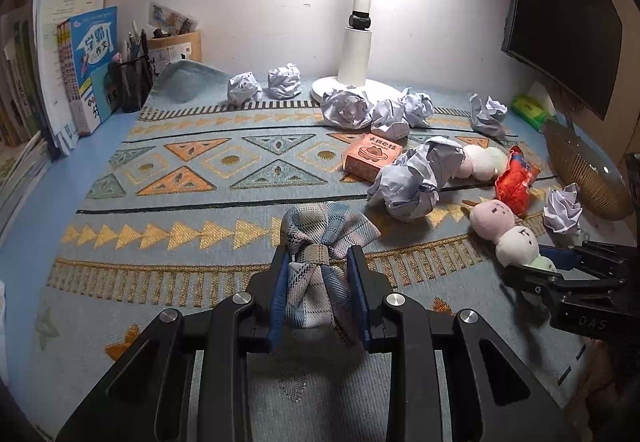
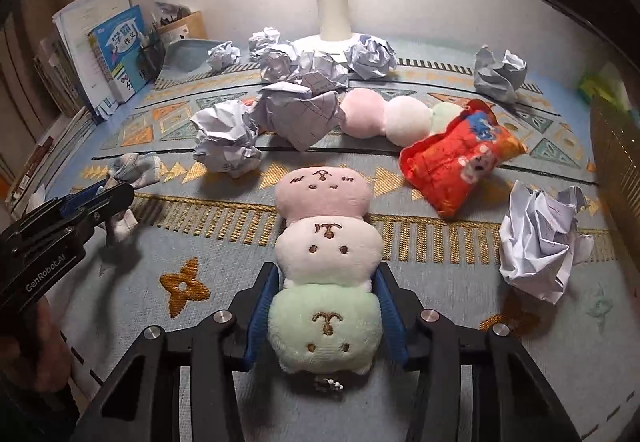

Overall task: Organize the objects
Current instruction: 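Carry the plush and bow to the glass bowl and release both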

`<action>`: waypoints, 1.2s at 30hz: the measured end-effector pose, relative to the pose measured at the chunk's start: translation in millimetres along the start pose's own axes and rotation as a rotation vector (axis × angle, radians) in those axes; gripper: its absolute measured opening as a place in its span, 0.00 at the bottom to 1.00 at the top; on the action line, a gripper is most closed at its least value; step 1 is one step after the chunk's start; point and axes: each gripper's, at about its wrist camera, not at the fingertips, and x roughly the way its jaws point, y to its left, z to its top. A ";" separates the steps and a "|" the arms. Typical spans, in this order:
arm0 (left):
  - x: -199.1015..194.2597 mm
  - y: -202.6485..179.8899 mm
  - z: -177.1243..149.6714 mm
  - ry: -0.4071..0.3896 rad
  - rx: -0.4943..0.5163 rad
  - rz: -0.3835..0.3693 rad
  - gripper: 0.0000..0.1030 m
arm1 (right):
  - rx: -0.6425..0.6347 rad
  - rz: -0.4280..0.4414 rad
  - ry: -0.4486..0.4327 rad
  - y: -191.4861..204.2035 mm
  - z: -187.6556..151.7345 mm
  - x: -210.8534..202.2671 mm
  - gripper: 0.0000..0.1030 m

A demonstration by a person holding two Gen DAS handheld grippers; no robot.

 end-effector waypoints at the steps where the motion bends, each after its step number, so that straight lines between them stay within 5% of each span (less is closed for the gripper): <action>1: 0.3 -0.9 -0.1 0.001 0.005 0.005 0.25 | -0.003 0.020 -0.008 1.0 -1.8 -2.6 0.44; 8: -8.7 -19.7 -1.4 -0.028 0.057 0.045 0.25 | 0.036 0.083 -0.102 -16.1 -5.3 -52.4 0.44; 15: -37.1 -86.3 28.9 -0.089 0.084 -0.153 0.25 | 0.069 0.018 -0.279 -61.2 10.2 -133.9 0.44; 20: -47.7 -143.7 73.7 -0.073 0.085 -0.469 0.25 | 0.135 -0.096 -0.390 -112.6 18.0 -190.6 0.44; 24: -48.0 -209.1 106.4 -0.134 0.206 -0.513 0.25 | 0.218 -0.236 -0.456 -158.9 23.2 -226.7 0.44; 33: -8.3 -306.6 147.4 -0.066 0.224 -0.675 0.25 | 0.394 -0.344 -0.429 -248.5 26.1 -237.2 0.44; 36: 6.6 -325.1 150.3 -0.058 0.234 -0.653 0.25 | 0.446 -0.329 -0.380 -269.6 29.3 -220.2 0.44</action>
